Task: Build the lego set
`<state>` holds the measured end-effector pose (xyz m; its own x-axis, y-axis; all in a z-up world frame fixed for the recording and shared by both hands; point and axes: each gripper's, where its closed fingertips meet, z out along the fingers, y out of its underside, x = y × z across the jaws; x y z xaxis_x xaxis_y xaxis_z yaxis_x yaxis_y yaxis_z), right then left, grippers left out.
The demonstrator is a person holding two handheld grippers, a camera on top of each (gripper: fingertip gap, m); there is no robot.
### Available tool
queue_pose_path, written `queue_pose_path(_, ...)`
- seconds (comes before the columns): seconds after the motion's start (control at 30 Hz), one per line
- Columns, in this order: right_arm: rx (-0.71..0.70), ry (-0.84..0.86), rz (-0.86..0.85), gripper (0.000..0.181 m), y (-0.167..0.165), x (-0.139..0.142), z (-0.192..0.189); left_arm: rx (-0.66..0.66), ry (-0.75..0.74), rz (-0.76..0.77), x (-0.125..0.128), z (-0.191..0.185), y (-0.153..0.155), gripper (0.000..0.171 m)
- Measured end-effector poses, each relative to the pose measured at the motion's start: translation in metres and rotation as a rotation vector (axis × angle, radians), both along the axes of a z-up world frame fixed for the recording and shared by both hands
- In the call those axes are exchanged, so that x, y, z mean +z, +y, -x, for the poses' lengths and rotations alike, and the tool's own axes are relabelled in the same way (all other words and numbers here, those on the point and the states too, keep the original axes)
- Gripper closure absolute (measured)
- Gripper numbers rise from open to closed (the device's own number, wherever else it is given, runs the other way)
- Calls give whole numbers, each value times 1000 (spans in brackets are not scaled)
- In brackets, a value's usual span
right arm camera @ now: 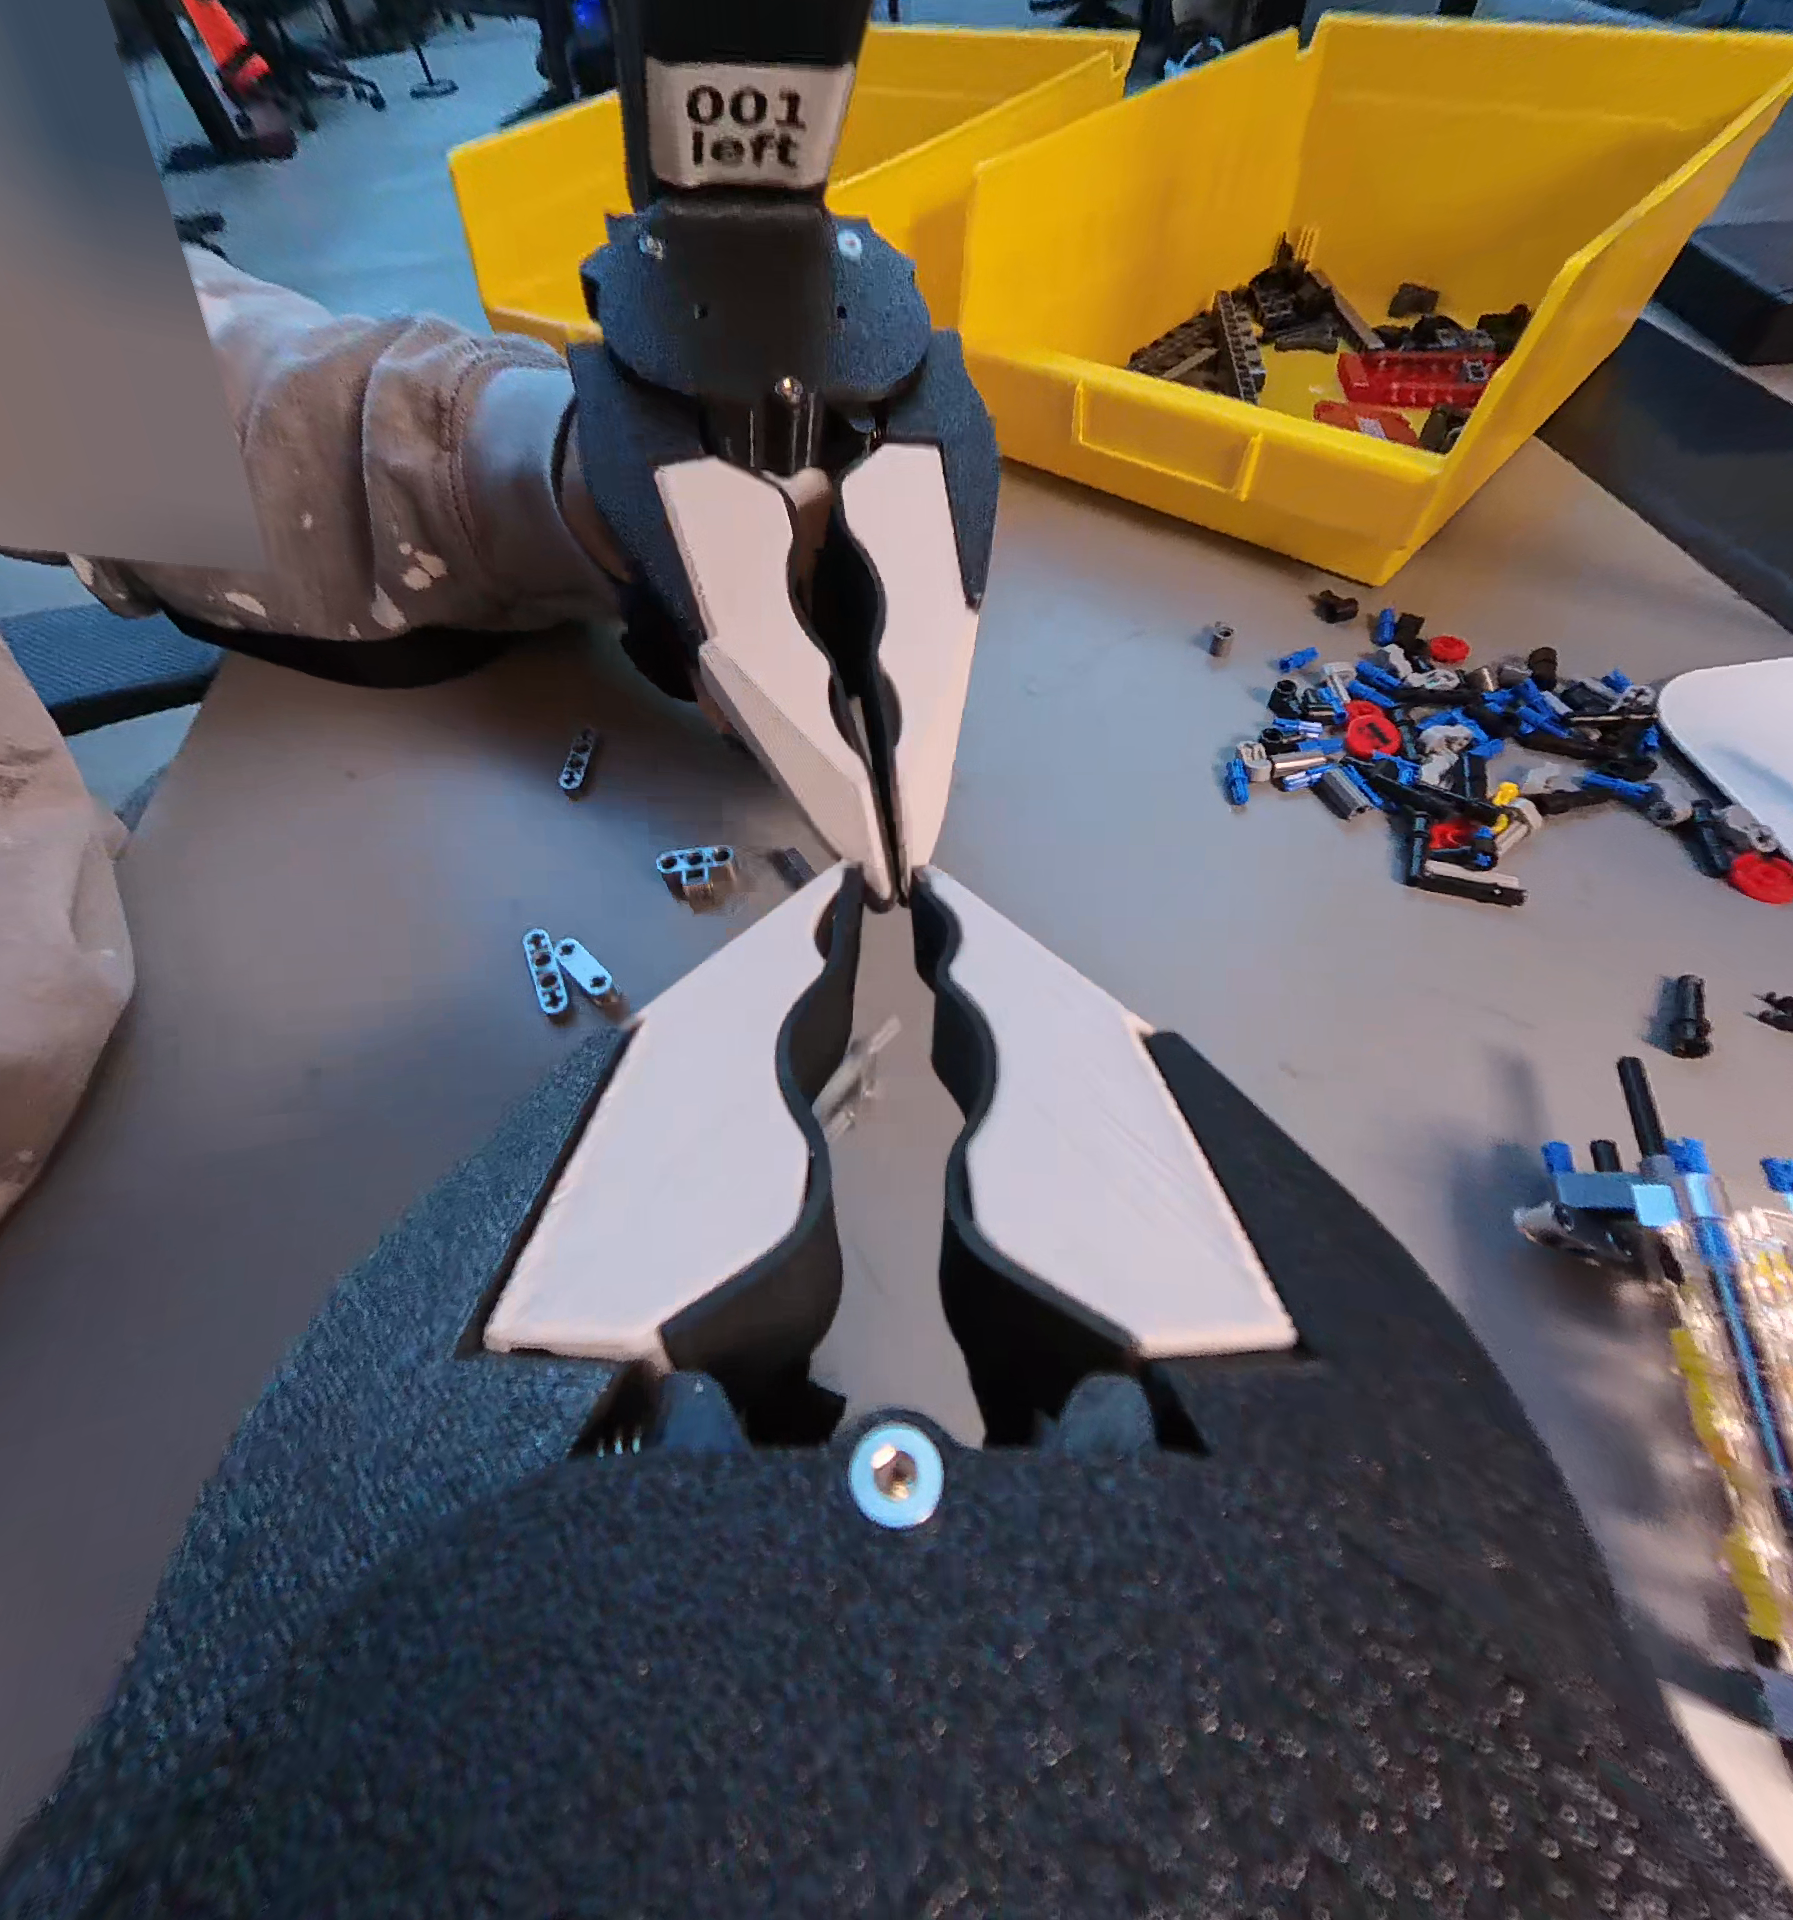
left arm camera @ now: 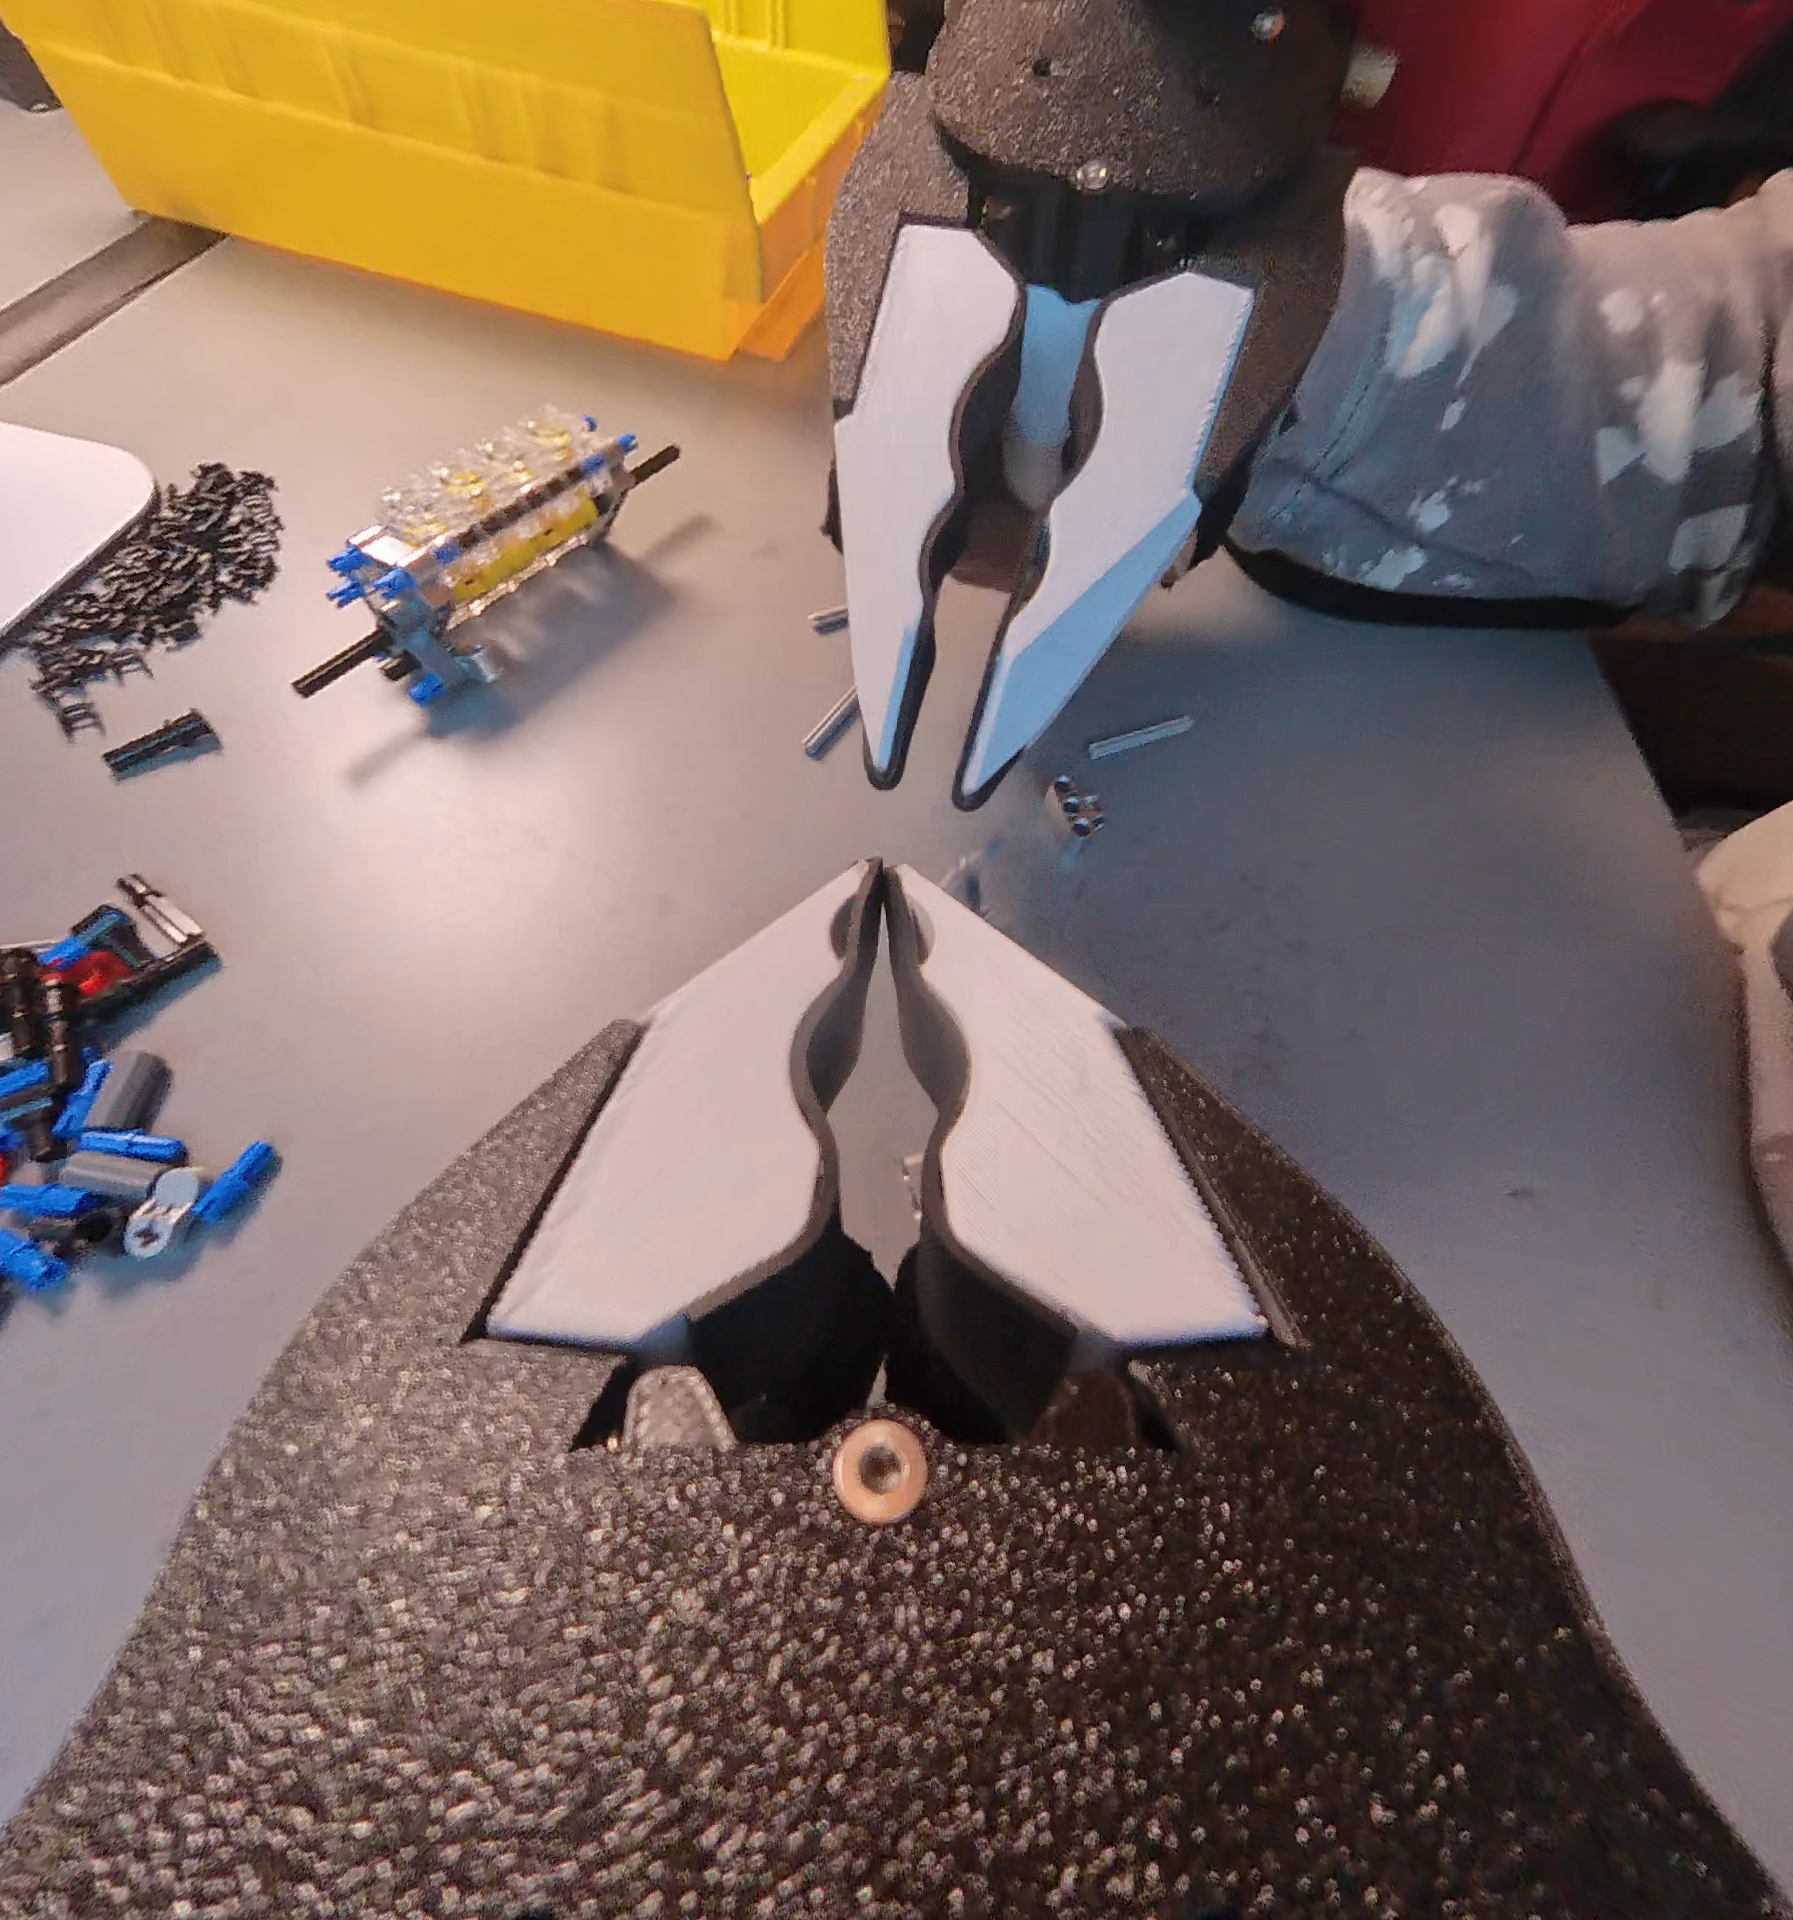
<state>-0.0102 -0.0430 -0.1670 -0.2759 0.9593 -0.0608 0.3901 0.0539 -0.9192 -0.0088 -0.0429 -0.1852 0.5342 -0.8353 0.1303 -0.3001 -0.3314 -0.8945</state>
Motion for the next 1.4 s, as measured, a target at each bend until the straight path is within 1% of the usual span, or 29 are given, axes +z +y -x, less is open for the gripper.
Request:
queue_pose_path(0.1,5,-100,-93,170,4,-20,-5,41,40,11,-6,11,6,171)
queue_pose_path(0.23,64,-254,-173,162,-1,-42,-21,68,67,21,-12,20,10,167)
queue_pose_path(0.37,58,-386,-202,152,10,-52,-43,53,123,9,-19,15,8,163)
queue_pose_path(0.47,70,-482,-175,146,10,-59,-61,39,157,-3,-23,12,6,161)
queue_pose_path(0.53,88,-519,-174,147,6,-66,-65,35,162,-8,-23,10,6,160)
queue_pose_path(0.57,97,-509,-162,151,3,-65,-62,33,164,-9,-24,9,5,159)
queue_pose_path(0.6,95,-515,-176,162,3,-67,-61,30,165,-9,-24,8,5,159)
queue_pose_path(0.63,95,-523,-198,163,4,-71,-60,28,163,-9,-23,8,4,159)
queue_pose_path(0.67,94,-507,-216,175,4,-70,-58,27,158,-9,-22,7,4,159)
queue_pose_path(0.7,103,-499,-222,176,3,-71,-57,23,149,-7,-21,7,3,159)
queue_pose_path(0.8,97,-460,-240,176,5,-68,-50,11,111,8,-17,4,1,158)
queue_pose_path(0.9,76,-395,-232,176,7,-60,-42,-10,46,30,-10,0,-3,157)
queue_pose_path(1.0,71,-337,-214,176,3,-52,-33,-38,-12,20,-1,-9,-7,156)
queue_pose_path(1.07,76,-316,-218,176,-2,-51,-26,-61,-9,11,0,-16,-11,156)
queue_pose_path(1.1,84,-307,-219,176,-6,-51,-23,-65,19,7,-4,-18,-12,156)
queue_pose_path(1.13,90,-280,-207,176,-10,-48,-19,-65,53,0,-9,-19,-12,161)
queue_pose_path(1.17,89,-253,-179,176,-12,-43,-16,-81,65,-13,-9,-21,-14,171)
queue_pose_path(1.2,78,-240,-162,175,-11,-39,-14,-80,48,-22,-5,-22,-14,171)
queue_pose_path(1.27,59,-179,-111,175,-8,-27,-12,-52,-31,4,6,-19,-11,171)
queue_pose_path(1.3,40,-139,-72,175,-4,-20,-11,-34,-98,32,13,-16,-8,171)
queue_pose_path(1.4,-4,-5,84,175,4,8,-6,-6,-356,125,38,-5,-1,171)
